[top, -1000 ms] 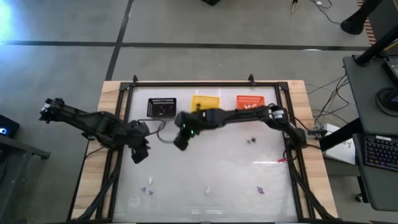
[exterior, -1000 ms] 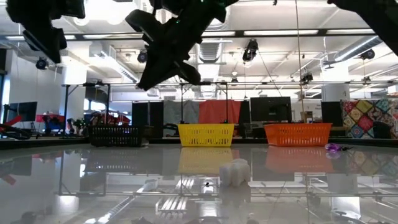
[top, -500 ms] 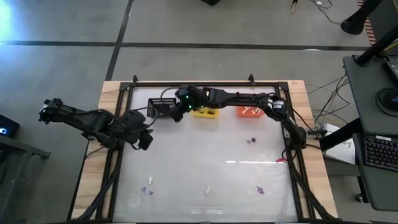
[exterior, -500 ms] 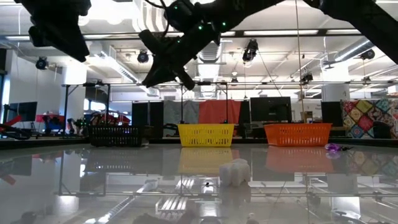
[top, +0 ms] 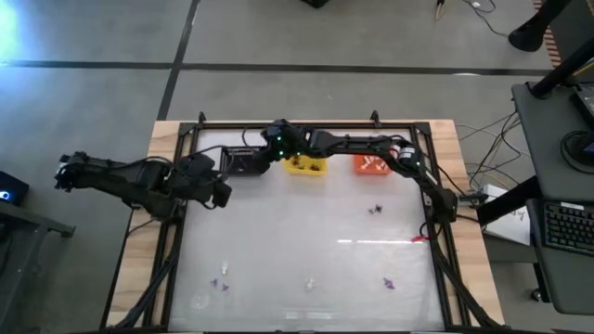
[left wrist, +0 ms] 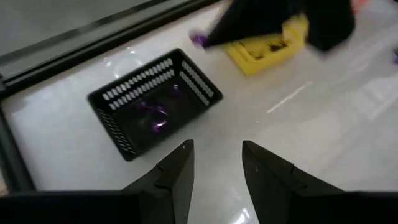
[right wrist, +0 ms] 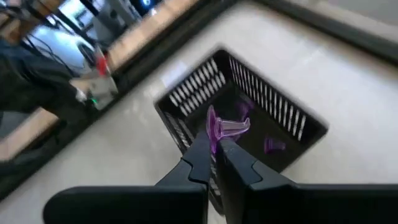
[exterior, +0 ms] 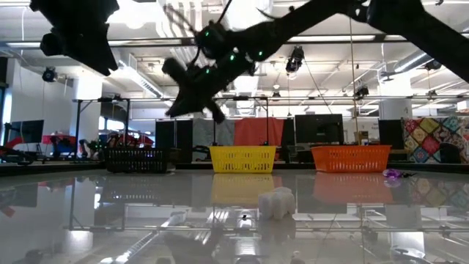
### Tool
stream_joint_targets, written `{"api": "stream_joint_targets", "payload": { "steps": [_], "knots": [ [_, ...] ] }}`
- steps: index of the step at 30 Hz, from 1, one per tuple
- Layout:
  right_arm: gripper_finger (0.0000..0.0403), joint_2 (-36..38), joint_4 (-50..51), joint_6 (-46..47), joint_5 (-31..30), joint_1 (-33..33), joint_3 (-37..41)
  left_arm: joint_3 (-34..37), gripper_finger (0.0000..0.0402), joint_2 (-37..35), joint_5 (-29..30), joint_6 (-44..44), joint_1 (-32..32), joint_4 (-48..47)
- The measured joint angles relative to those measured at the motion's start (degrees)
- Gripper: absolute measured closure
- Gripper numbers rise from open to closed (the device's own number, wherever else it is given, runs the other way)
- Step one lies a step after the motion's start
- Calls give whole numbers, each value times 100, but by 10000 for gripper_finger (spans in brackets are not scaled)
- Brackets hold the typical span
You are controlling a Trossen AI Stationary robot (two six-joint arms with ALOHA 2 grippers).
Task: Sort Halloween decoration
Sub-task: Put the violet hat toy into the black bin
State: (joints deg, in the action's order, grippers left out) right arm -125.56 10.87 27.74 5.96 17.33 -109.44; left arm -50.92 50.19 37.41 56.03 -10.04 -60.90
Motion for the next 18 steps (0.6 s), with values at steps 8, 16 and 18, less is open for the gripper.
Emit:
{"api": "stream_joint_targets", "payload": {
  "steps": [8,16,18],
  "knots": [
    [394,-449,-93,122,200,-3,-288,0,283,-4,-84,-567,566,43],
    [394,-611,-29,123,313,21,-441,0,283,3,-112,-966,657,55],
    [391,-619,-50,184,369,21,-454,0,283,7,-113,-1026,657,74]
  ]
}}
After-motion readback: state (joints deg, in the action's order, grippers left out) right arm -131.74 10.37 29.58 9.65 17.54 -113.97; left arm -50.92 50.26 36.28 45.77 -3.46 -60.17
